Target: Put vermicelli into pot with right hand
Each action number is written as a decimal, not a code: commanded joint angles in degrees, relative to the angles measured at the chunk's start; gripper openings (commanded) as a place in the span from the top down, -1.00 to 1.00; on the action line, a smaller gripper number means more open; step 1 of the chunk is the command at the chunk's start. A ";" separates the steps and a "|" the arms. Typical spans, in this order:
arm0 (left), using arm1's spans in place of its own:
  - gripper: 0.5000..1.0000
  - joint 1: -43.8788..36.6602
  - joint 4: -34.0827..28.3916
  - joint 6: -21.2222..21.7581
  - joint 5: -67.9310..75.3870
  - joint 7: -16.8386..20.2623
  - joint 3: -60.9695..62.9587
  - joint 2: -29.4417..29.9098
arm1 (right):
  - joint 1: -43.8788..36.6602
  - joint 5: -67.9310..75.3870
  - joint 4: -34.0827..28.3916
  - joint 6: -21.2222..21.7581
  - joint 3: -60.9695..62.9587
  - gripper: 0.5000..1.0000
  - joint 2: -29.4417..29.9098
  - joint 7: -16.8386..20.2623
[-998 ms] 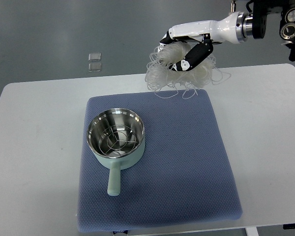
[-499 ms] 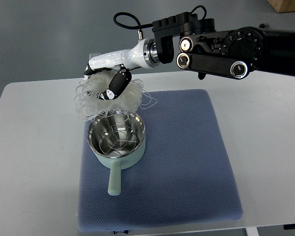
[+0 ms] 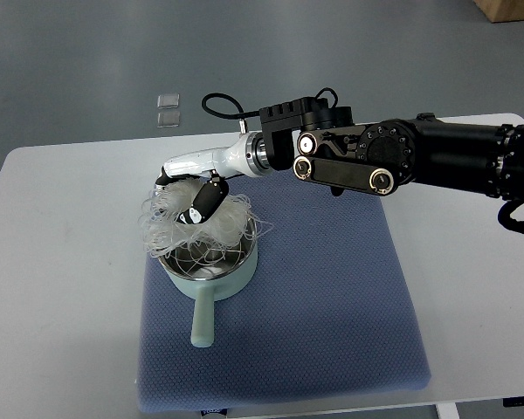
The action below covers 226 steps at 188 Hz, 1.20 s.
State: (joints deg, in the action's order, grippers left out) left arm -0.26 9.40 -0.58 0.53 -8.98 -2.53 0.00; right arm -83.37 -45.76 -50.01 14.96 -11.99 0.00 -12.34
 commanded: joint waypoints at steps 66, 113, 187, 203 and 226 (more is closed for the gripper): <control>-1.00 -0.01 0.01 0.05 0.00 0.02 -0.02 0.00 | 3.65 -1.17 1.67 0.07 0.56 -0.62 0.00 -0.05; -1.00 -0.01 -0.08 0.05 0.00 0.02 -0.02 0.00 | 3.03 -0.47 1.67 0.42 3.37 -0.67 0.00 -0.05; -1.00 -0.01 -0.08 0.05 0.00 -0.07 0.16 0.00 | 16.82 5.68 1.76 -0.11 35.52 -0.68 -10.28 -0.93; -1.00 -0.01 -0.08 0.05 0.00 -0.07 0.25 0.00 | 25.61 10.16 2.03 -0.55 49.85 -0.67 -10.37 -2.33; -1.00 -0.01 0.09 0.05 0.00 -0.07 0.42 0.00 | 37.04 17.81 1.76 -0.37 68.31 -0.68 -8.70 -2.78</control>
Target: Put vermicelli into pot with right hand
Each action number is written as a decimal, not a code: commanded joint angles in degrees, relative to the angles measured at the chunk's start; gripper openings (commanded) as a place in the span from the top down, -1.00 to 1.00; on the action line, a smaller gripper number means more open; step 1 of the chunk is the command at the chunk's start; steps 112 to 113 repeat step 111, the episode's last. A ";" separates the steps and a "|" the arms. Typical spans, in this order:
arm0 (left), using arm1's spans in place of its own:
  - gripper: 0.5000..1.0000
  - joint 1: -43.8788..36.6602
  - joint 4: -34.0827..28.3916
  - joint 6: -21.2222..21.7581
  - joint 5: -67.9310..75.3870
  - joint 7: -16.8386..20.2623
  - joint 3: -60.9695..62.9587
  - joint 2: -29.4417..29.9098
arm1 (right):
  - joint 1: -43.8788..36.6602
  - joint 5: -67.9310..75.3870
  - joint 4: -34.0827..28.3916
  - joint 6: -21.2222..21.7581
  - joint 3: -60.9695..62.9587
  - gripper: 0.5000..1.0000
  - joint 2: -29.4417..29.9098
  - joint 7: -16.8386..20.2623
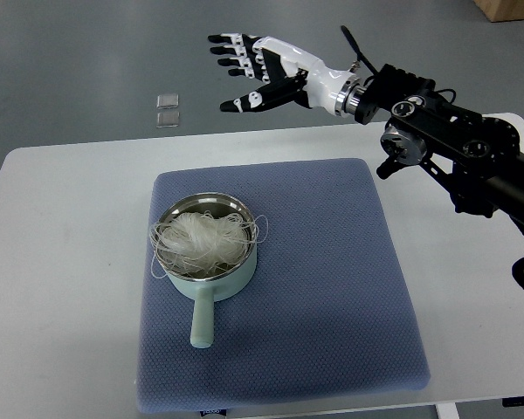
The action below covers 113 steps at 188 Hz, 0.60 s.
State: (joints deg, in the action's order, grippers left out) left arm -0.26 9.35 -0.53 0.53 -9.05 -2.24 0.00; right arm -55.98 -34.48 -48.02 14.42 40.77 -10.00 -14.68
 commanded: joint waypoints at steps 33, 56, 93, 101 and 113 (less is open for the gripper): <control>-1.00 -0.01 0.14 -0.08 0.00 0.00 0.13 0.00 | 18.27 16.81 0.56 -0.36 25.32 -0.69 5.42 -1.14; -1.00 -0.01 0.23 -0.08 0.09 0.00 0.13 0.00 | 19.94 20.77 3.64 -1.94 25.50 -0.69 5.95 -3.51; -1.00 -0.01 0.23 -0.08 0.09 0.00 0.13 0.00 | 21.44 21.56 5.48 -1.68 25.41 -0.69 7.09 -3.95; -1.00 -0.01 0.23 -0.08 0.09 0.00 0.13 0.00 | 21.44 21.56 5.48 -1.59 25.32 -0.69 7.09 -3.95; -1.00 -0.01 0.23 -0.08 0.09 0.00 0.13 0.00 | 21.44 21.56 5.48 -1.50 25.41 -0.69 7.09 -3.95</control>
